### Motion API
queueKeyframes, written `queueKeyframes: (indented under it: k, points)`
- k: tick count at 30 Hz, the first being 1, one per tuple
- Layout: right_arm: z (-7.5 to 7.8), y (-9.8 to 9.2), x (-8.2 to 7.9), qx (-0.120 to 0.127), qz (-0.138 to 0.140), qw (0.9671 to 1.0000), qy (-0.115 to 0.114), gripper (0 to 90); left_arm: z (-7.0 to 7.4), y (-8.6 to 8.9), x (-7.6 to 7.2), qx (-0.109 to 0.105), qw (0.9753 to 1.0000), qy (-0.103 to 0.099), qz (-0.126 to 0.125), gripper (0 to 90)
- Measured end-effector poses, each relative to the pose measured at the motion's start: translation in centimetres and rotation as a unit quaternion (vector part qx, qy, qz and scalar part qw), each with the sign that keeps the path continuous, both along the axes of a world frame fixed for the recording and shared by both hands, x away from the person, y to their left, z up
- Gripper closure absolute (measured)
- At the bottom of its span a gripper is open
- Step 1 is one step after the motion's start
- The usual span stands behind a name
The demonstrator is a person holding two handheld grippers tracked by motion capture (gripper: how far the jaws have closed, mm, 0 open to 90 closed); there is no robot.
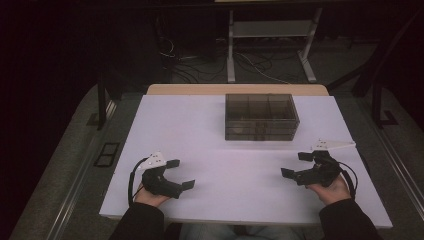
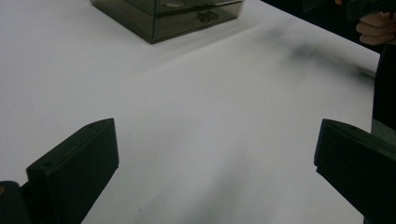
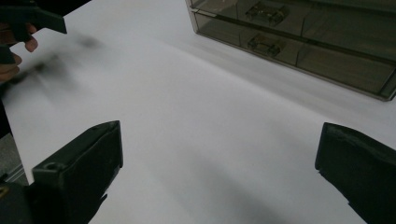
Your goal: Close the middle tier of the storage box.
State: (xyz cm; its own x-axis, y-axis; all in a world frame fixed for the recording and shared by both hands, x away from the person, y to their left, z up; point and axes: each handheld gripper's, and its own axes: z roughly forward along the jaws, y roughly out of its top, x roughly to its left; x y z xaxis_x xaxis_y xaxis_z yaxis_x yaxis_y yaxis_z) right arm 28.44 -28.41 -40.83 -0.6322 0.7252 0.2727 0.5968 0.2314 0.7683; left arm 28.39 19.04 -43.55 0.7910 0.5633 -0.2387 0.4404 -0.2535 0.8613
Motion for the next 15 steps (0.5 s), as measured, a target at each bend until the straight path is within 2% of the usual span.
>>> queueKeyframes:
  k: [8, 15]
  points:
    - [-1.5, -0.3, -1.5, -0.001, -0.001, 1.0, -0.007, 0.3, 0.0, 0.0, 0.0, 0.002, 1.0, 0.0, -0.003, 0.0]
    - [-1.9, -0.3, -1.7, -0.011, -0.001, 0.9999, -0.009, 0.3, 0.0, 0.0, 0.0, 0.002, 1.0, 0.0, -0.004, 0.0]
